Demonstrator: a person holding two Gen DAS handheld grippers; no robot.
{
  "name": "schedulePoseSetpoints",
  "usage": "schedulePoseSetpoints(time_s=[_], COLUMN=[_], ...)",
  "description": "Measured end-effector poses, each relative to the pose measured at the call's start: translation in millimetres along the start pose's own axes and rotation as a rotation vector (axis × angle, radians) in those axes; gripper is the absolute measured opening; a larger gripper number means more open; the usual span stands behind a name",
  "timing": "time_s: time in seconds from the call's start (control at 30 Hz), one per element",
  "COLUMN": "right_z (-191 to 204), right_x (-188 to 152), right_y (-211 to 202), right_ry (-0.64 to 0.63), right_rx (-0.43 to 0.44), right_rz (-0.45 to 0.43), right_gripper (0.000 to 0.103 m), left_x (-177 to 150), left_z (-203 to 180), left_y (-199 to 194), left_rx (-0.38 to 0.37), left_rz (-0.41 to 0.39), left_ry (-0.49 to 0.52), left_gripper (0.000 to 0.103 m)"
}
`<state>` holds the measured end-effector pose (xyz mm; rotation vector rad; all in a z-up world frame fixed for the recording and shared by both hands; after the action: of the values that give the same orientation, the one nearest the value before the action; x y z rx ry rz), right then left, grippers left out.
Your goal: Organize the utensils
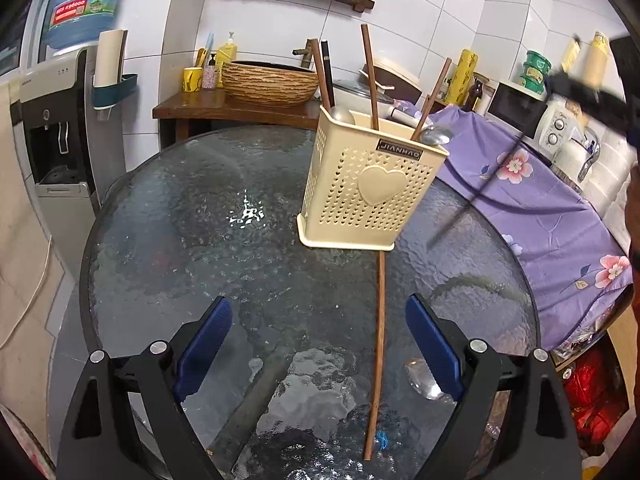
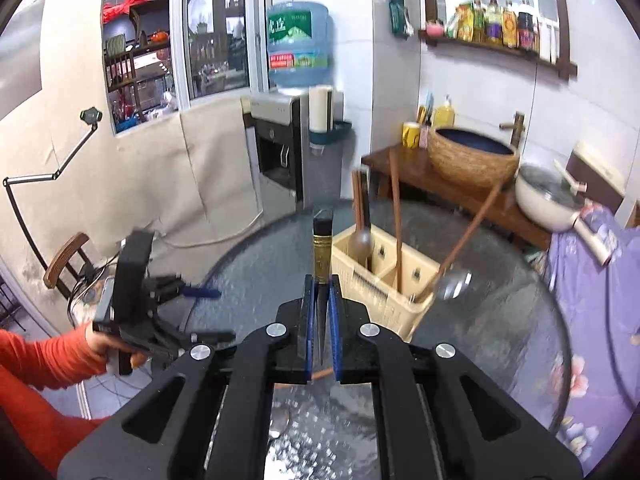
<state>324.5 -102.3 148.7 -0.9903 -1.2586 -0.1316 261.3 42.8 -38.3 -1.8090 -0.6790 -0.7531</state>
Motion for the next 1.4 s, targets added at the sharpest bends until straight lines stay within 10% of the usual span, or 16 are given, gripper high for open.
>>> schedulePoseSetpoints(time_s=[0.33, 0.83, 1.0, 1.27, 1.4], right_z=[-48.4, -73.3, -68.6, -33.8, 20.9], right_x=[82.6, -0.4, -16.3, -64.8, -106.5], right_y=[-5.7, 92.1, 78.2, 19.4, 28.7], right_ry=[0.044, 0.163, 0.175, 0.09, -0.002], right_rx=[-0.167, -0.209, -0.266, -0.529, -0.405], right_rz=[-0.111, 0.063, 0.024, -0.084, 0.038], right_gripper=[0.007, 0.009, 0.064, 0.077, 0.088], left_x=[1.0, -21.7, -26.4, -35.1, -38.7], left_z=[-11.4, -14.8, -19.3, -8.0, -0.4], left_y=[-3.5, 10.9, 15.9, 19.5, 21.4], left_rx=[-0.019, -0.042, -0.05, -0.02, 0.003], left_rz=[-0.017, 0.032, 0.044, 0.062, 0.071], left_ry=[0.011, -0.008, -0.003, -0.008, -0.008], left_gripper=[0.087, 0.087, 0.087, 0.087, 0.087])
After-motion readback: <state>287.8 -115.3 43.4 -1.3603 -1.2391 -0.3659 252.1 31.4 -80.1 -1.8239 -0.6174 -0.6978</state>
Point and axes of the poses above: each gripper's, at about its wrist camera, not at the fingertips, and y roughly the way its jaws point, z to its left, x to its top, the point moved 8 cm from there along y, roughly the way its jaws point, and after that the axes turned 5 degrees about -x, right-handed, at the moved point
